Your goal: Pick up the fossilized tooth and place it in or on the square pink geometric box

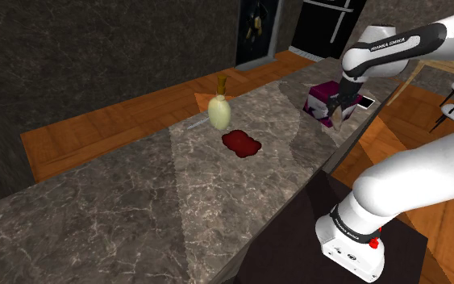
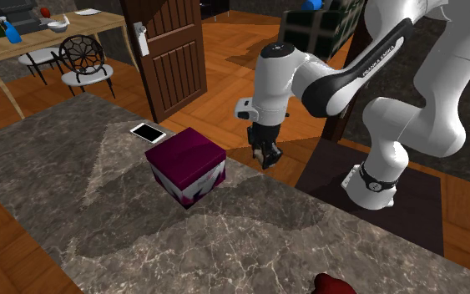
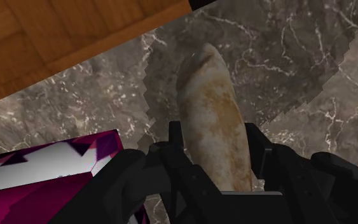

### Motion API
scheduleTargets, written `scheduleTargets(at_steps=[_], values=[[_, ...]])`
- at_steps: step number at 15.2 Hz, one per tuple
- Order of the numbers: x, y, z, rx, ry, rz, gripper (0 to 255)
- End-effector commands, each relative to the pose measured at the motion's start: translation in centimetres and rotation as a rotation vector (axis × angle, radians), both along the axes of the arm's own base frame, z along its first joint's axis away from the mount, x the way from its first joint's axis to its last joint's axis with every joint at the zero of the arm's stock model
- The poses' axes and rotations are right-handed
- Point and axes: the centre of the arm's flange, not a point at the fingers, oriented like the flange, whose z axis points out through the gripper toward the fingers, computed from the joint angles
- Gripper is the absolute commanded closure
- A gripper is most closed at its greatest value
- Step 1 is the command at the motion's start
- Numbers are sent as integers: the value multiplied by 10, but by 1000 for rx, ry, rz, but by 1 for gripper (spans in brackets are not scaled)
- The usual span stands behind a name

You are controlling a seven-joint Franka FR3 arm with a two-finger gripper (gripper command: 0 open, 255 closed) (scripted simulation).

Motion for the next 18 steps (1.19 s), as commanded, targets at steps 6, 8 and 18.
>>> scheduleTargets(at_steps=[6, 8, 18], values=[[0, 0, 37, 0, 0, 0, 255], [0, 0, 47, 0, 0, 0, 255], [21, -62, 72, 0, 0, 0, 255]])
